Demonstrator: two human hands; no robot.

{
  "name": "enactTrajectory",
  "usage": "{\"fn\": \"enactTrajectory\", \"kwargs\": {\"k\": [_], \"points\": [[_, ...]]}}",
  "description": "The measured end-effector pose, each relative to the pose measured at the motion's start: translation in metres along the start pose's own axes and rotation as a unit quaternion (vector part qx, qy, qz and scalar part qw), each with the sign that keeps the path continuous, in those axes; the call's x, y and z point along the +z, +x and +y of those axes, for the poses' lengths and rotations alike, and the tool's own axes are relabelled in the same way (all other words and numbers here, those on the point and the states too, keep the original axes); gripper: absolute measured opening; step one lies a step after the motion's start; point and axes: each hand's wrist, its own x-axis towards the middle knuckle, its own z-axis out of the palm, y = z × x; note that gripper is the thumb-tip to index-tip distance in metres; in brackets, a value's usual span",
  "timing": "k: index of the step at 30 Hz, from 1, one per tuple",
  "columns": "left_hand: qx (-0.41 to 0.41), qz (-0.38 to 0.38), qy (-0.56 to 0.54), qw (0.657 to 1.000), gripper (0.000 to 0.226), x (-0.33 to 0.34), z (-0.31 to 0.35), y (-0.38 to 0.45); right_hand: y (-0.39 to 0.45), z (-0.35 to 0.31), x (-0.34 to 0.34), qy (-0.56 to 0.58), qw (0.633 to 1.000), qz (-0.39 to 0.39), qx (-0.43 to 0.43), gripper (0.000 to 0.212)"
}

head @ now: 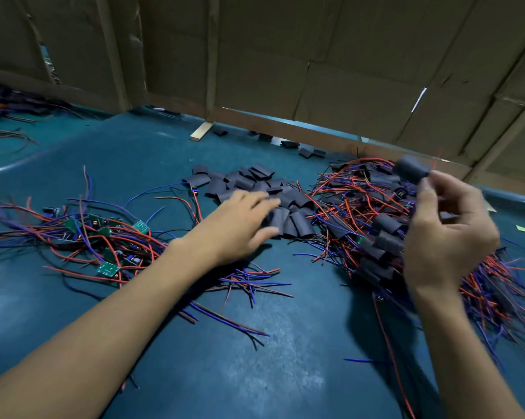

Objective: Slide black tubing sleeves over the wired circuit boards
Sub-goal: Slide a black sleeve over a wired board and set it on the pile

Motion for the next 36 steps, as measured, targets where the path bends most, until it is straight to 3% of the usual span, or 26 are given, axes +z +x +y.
{"fn": "enactTrajectory", "kwargs": {"k": [2,5,7,9,11,13,14,17,20,26,30,33,36], "points": [[-0.007,-0.072,0.024,0.997,0.057,0.007,0.000,0.000,0.006,0.010,-0.002,-0.131,0.990,-0.052,-0.004,0.030],[-0.015,-0.047,-0.006,0.999,0.046,0.007,0.001,0.004,-0.009,0.008,0.006,-0.311,0.943,-0.116,0.024,0.047],[-0.016,-0.032,-0.017,0.999,0.046,0.004,0.000,0.006,-0.025,-0.003,0.013,-0.275,0.949,-0.130,-0.078,0.044],[-0.019,0.006,-0.054,0.998,0.050,0.002,-0.002,0.005,-0.043,-0.012,0.021,-0.126,0.944,-0.242,-0.187,0.032],[-0.025,0.060,-0.116,0.991,0.052,-0.003,-0.006,0.003,-0.064,-0.024,0.026,-0.002,0.882,-0.437,-0.176,0.029],[-0.046,0.086,-0.159,0.982,0.049,-0.006,-0.016,0.000,-0.081,-0.030,0.028,-0.016,0.801,-0.582,-0.137,0.047],[-0.067,0.086,-0.170,0.979,0.044,-0.007,-0.021,-0.002,-0.087,-0.029,0.030,-0.041,0.778,-0.612,-0.135,0.052],[-0.144,0.081,-0.193,0.967,0.031,-0.010,-0.030,-0.003,-0.084,-0.027,0.031,-0.047,0.769,-0.628,-0.109,0.036],[-0.160,0.123,-0.224,0.953,0.029,-0.013,-0.030,0.000,-0.073,-0.028,0.029,-0.055,0.743,-0.659,-0.097,0.017],[-0.151,0.210,-0.188,0.948,0.029,-0.014,-0.030,-0.001,-0.033,-0.021,0.011,-0.157,0.707,-0.684,-0.086,0.017],[-0.143,0.173,-0.147,0.963,0.030,-0.017,-0.032,-0.001,-0.014,-0.019,-0.002,-0.224,0.698,-0.675,-0.081,0.023],[-0.151,0.150,-0.130,0.968,0.043,-0.018,-0.030,-0.003,-0.018,-0.023,-0.002,-0.232,0.716,-0.653,-0.084,0.023],[-0.166,0.137,-0.101,0.971,0.059,-0.022,-0.027,-0.004,-0.041,-0.027,0.007,-0.170,0.783,-0.583,-0.137,0.015]]}}
